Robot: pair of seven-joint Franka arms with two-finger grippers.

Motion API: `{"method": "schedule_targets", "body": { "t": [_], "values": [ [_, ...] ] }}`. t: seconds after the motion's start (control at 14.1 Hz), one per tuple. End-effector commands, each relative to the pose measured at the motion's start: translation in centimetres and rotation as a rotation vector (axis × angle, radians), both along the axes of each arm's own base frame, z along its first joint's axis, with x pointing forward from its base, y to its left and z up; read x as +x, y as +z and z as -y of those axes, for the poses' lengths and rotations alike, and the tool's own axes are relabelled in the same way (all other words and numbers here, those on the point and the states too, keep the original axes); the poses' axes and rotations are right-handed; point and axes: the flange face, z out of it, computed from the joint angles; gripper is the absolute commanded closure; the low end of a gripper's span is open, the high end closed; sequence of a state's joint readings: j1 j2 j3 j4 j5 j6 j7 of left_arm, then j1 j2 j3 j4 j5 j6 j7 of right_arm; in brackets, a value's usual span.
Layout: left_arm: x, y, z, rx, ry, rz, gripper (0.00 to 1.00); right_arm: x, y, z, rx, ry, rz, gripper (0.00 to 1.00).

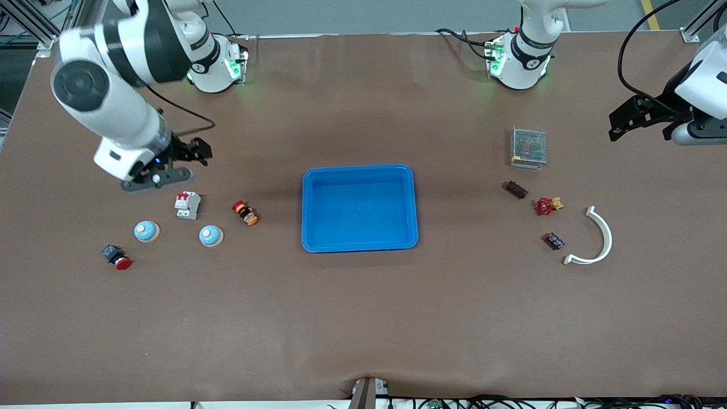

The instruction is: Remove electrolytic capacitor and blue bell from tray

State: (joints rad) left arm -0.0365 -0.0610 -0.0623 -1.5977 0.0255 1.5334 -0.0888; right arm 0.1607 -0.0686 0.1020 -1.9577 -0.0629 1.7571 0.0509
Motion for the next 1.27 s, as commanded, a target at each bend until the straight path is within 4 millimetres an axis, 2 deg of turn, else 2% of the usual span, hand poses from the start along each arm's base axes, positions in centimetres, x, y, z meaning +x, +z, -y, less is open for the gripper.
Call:
{"method": "schedule_targets", "body": {
  "t": [0.0,0.21,0.42,0.5,0.92,1.06,1.2],
  "values": [
    [-0.4,0.6,-0.1,0.021,0.014,0.008,0.00,-2.5,4.3,2.7,0.000,-0.047,0.046,0.00],
    [-0.5,0.8,-0.1,0.021,0.014,0.009,0.00,-3.7,7.5,6.1,0.020,-0.085,0.084,0.00],
    [-0.5,0.7,0.0,0.021,0.014,0.006,0.00,-3.2,9.2,11.5,0.053,-0.082,0.100,0.00],
    [-0.5,0.7,-0.1,0.020,0.016,0.005,0.00,-3.2,9.6,12.6,0.057,-0.100,0.104,0.00],
    [-0.5,0.7,-0.2,0.021,0.016,0.006,0.00,-2.5,13.6,15.9,0.062,-0.180,0.186,0.00],
    [-0.5,0.7,-0.2,0.021,0.014,0.006,0.00,-1.7,14.2,16.8,0.058,-0.201,0.201,0.00],
    [-0.4,0.6,-0.2,0.021,0.013,0.004,0.00,-1.0,14.5,16.7,0.054,-0.221,0.207,0.00]
  ]
}}
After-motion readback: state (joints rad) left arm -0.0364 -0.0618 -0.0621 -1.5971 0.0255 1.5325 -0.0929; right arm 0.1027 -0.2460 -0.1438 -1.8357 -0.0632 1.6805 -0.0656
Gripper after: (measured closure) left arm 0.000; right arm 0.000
